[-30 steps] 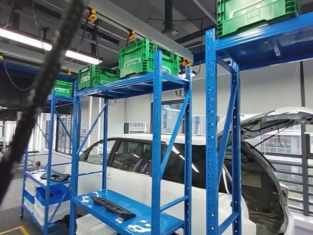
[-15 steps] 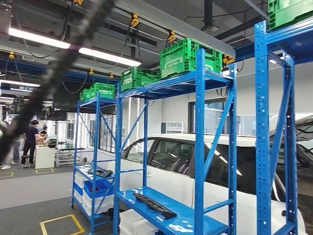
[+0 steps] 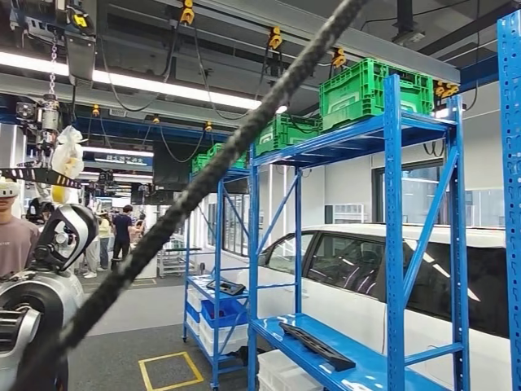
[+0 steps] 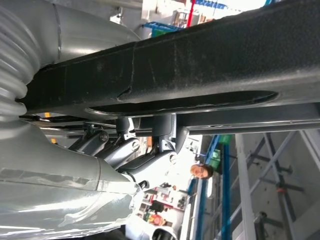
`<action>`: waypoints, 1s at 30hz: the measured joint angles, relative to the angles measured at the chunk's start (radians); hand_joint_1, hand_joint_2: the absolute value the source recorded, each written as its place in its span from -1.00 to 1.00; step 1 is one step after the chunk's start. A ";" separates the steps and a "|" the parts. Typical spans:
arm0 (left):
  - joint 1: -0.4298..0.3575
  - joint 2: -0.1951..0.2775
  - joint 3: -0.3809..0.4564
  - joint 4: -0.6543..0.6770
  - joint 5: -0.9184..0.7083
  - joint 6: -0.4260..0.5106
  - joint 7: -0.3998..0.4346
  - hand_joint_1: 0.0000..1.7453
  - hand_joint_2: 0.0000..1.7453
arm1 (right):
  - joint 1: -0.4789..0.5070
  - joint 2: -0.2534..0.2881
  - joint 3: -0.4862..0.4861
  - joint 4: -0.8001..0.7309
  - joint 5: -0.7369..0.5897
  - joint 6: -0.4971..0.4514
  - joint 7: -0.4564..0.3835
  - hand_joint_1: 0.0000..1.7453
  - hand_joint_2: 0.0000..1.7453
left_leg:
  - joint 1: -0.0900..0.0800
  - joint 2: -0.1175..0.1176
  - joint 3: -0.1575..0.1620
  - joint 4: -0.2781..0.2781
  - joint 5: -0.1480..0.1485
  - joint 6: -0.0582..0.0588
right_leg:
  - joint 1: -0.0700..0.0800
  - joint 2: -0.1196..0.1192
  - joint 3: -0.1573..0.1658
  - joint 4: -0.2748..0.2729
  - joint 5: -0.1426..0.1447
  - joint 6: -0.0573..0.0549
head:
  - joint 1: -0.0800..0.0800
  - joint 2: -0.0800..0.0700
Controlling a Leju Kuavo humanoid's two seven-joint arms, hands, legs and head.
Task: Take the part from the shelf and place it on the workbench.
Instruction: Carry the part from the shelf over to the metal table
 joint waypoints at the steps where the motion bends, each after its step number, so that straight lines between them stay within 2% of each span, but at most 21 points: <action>1: 0.002 0.000 0.001 0.000 -0.001 -0.001 -0.003 -1.00 1.00 | 0.000 0.001 -0.002 -0.001 -0.001 0.002 -0.001 1.00 1.00 | 0.000 0.007 -0.003 0.002 -0.003 -0.005 | -0.002 -0.011 0.002 -0.007 0.005 -0.002 | 0.000 0.000; 2: 0.003 0.000 0.001 0.000 -0.002 -0.002 -0.006 -1.00 1.00 | 0.000 0.002 -0.004 -0.001 -0.003 0.004 -0.002 1.00 1.00 | -0.001 0.026 -0.012 0.019 -0.019 -0.010 | -0.004 -0.024 0.004 -0.015 0.010 -0.005 | 0.000 0.000; 4: -0.001 0.000 0.001 0.000 -0.003 -0.002 -0.010 -1.00 1.00 | 0.001 0.004 -0.009 0.000 -0.008 0.008 -0.004 1.00 1.00 | 0.000 0.077 -0.053 0.114 -0.080 -0.020 | -0.006 -0.053 0.005 -0.024 0.016 -0.008 | 0.000 0.000; 6: -0.005 -0.001 0.001 0.000 -0.006 -0.004 -0.009 -1.00 1.00 | 0.003 0.004 -0.012 0.003 -0.013 0.014 -0.005 1.00 1.00 | 0.005 0.099 -0.102 0.233 -0.132 -0.032 | -0.007 -0.083 0.002 -0.024 0.016 -0.009 | 0.000 0.000; 7: -0.004 -0.002 0.001 0.000 -0.009 -0.005 -0.008 -1.00 1.00 | 0.004 0.004 -0.012 0.005 -0.015 0.018 -0.006 1.00 1.00 | 0.009 0.104 -0.108 0.257 -0.134 -0.037 | -0.007 -0.097 0.002 -0.023 0.016 -0.008 | 0.000 0.000; 8: -0.003 -0.002 0.001 0.000 -0.011 -0.006 -0.007 -1.00 1.00 | 0.004 0.004 -0.012 0.007 -0.017 0.022 -0.006 1.00 1.00 | 0.013 0.108 -0.095 0.241 -0.119 -0.042 | -0.008 -0.110 0.001 -0.022 0.015 -0.006 | 0.000 0.000; 10: -0.001 -0.002 0.002 0.000 -0.011 -0.007 -0.005 -1.00 1.00 | 0.002 0.004 -0.014 0.009 -0.019 0.026 -0.007 1.00 1.00 | 0.017 0.140 -0.026 0.120 -0.061 -0.050 | -0.010 -0.133 0.002 -0.016 0.009 0.002 | 0.000 0.000; 12: -0.005 -0.002 0.002 0.000 -0.011 -0.007 -0.002 -1.00 1.00 | -0.002 0.005 -0.017 0.010 -0.020 0.030 -0.008 1.00 1.00 | 0.011 0.176 0.026 0.019 -0.030 -0.043 | -0.006 -0.152 0.000 -0.006 0.001 0.017 | 0.000 0.000; 13: -0.006 -0.003 0.002 0.000 -0.010 -0.007 -0.001 -1.00 1.00 | -0.003 0.005 -0.019 0.010 -0.020 0.031 -0.009 1.00 1.00 | 0.008 0.183 0.031 0.003 -0.030 -0.034 | -0.003 -0.161 0.001 -0.003 -0.001 0.023 | 0.000 0.000; 15: -0.004 -0.003 0.005 0.000 -0.009 -0.007 0.001 -1.00 1.00 | -0.005 0.005 -0.021 0.011 -0.020 0.033 -0.009 1.00 1.00 | 0.004 0.165 0.026 0.003 -0.030 -0.015 | -0.003 -0.177 0.003 -0.004 -0.003 0.034 | 0.000 0.000; 17: -0.001 -0.003 0.010 -0.001 -0.006 -0.008 0.001 -1.00 1.00 | -0.007 0.005 -0.023 0.011 -0.021 0.035 -0.009 1.00 1.00 | 0.005 0.147 0.023 0.001 -0.025 -0.001 | -0.008 -0.149 -0.003 0.017 -0.026 0.043 | 0.000 0.000; 19: -0.005 -0.003 0.014 -0.001 -0.003 -0.008 0.000 -1.00 1.00 | -0.007 0.005 -0.027 0.011 -0.021 0.037 -0.010 1.00 1.00 | 0.006 0.127 0.018 0.000 -0.020 0.010 | -0.012 -0.095 -0.042 0.110 -0.086 0.046 | 0.000 0.000; 21: -0.009 -0.005 0.016 -0.001 -0.001 -0.010 -0.001 -1.00 1.00 | -0.005 0.004 -0.028 0.012 -0.023 0.039 -0.010 1.00 1.00 | 0.002 0.104 0.015 0.000 -0.018 0.017 | -0.011 -0.072 -0.100 0.240 -0.141 0.043 | 0.000 0.000; 22: -0.010 -0.006 0.017 -0.001 0.000 -0.010 -0.001 -1.00 1.00 | -0.004 0.003 -0.029 0.013 -0.025 0.040 -0.010 1.00 1.00 | -0.001 0.090 0.015 0.001 -0.017 0.018 | -0.011 -0.069 -0.117 0.277 -0.147 0.040 | 0.000 0.000; 23: -0.010 -0.007 0.019 -0.001 0.001 -0.011 -0.002 -1.00 1.00 | -0.003 0.003 -0.029 0.014 -0.027 0.042 -0.010 1.00 1.00 | -0.004 0.077 0.015 0.001 -0.016 0.019 | -0.009 -0.066 -0.116 0.273 -0.131 0.036 | 0.000 0.000; 24: -0.010 -0.008 0.020 -0.001 0.002 -0.012 -0.003 -1.00 1.00 | -0.003 0.004 -0.030 0.014 -0.031 0.043 -0.010 1.00 1.00 | -0.007 0.063 0.016 0.001 -0.015 0.020 | -0.007 -0.059 -0.098 0.233 -0.099 0.029 | 0.000 0.000; 26: -0.011 -0.011 0.022 -0.001 0.004 -0.012 -0.003 -1.00 1.00 | -0.008 0.006 -0.033 0.015 -0.038 0.049 -0.009 1.00 1.00 | -0.012 0.038 0.016 0.001 -0.013 0.020 | -0.003 -0.015 -0.041 0.101 -0.027 0.009 | 0.000 0.000; 27: -0.013 -0.013 0.024 -0.001 0.004 -0.012 -0.001 -1.00 1.00 | -0.012 0.007 -0.034 0.015 -0.042 0.052 -0.009 1.00 1.00 | -0.011 0.026 0.014 0.002 -0.011 0.018 | -0.002 0.007 -0.020 0.051 -0.007 0.002 | 0.001 0.000; 28: -0.013 -0.015 0.025 -0.002 0.004 -0.012 0.000 -1.00 1.00 | -0.015 0.008 -0.035 0.014 -0.044 0.055 -0.008 1.00 1.00 | -0.010 0.016 0.010 0.002 -0.008 0.015 | -0.001 0.023 -0.008 0.022 0.001 -0.002 | 0.001 0.000; 29: -0.013 -0.017 0.027 -0.002 0.004 -0.013 0.002 -1.00 1.00 | -0.017 0.009 -0.036 0.014 -0.047 0.058 -0.008 1.00 1.00 | -0.007 0.005 0.006 0.001 -0.005 0.009 | 0.000 0.024 -0.006 0.013 0.000 -0.003 | 0.001 0.000; 30: -0.011 -0.016 0.028 -0.002 0.005 -0.013 0.004 -1.00 1.00 | -0.019 0.012 -0.036 0.014 -0.049 0.059 -0.007 1.00 1.00 | -0.005 -0.006 0.002 0.000 -0.001 0.003 | 0.001 0.013 -0.004 0.006 0.001 -0.002 | 0.001 0.000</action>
